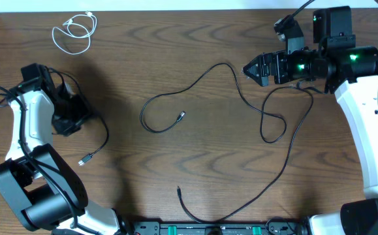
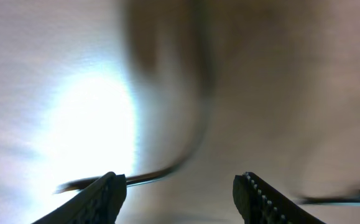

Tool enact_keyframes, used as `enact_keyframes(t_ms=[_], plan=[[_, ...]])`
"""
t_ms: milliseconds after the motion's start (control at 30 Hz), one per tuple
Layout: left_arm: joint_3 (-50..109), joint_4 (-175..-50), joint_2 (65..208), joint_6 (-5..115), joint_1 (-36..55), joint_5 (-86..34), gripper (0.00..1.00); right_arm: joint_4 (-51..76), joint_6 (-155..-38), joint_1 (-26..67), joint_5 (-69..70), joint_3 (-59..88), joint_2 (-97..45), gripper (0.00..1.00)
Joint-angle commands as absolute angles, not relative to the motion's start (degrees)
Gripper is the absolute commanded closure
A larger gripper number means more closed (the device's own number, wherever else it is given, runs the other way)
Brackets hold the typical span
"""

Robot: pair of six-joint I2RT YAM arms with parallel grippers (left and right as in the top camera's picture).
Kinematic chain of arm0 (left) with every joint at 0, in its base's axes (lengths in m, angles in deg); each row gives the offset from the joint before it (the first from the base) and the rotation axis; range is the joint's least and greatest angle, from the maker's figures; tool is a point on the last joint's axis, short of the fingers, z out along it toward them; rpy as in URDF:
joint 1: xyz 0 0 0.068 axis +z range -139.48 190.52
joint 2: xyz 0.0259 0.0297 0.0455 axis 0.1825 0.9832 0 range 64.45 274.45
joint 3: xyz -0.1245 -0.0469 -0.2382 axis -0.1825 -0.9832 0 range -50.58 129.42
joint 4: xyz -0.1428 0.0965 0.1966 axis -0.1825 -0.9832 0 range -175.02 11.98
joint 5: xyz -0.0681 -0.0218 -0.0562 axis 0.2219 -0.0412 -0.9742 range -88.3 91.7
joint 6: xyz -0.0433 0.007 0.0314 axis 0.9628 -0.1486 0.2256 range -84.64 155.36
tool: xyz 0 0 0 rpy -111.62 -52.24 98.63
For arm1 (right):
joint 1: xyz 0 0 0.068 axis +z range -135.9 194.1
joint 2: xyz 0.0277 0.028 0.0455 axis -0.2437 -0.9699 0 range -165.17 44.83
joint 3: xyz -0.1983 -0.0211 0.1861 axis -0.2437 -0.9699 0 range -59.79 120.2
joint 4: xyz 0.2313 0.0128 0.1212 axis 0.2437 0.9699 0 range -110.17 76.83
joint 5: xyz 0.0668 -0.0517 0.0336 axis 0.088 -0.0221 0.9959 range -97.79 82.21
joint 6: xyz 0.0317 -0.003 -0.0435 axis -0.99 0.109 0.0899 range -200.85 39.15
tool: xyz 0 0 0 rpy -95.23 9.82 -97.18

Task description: Untangle cables

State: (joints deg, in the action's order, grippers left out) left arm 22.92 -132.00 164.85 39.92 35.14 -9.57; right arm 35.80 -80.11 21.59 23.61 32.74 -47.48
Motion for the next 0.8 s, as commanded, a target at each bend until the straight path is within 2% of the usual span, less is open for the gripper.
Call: enact_keyframes(t_ms=[0, 300, 767], plan=[[23.01, -134.03, 164.74, 31.85, 34.88, 2.17, 0.39, 35.67, -78.82, 22.03, 23.15, 33.09, -47.37, 0.01], [17.37, -130.99, 165.85, 25.38, 31.71, 2.17, 0.37, 34.90, -79.79, 22.05, 23.21, 33.09, -47.37, 0.01], [16.51, -128.02, 167.21, 24.42, 28.21, -2.14, 0.36, 34.22, -79.87, 22.03, 23.15, 33.09, -47.37, 0.01]])
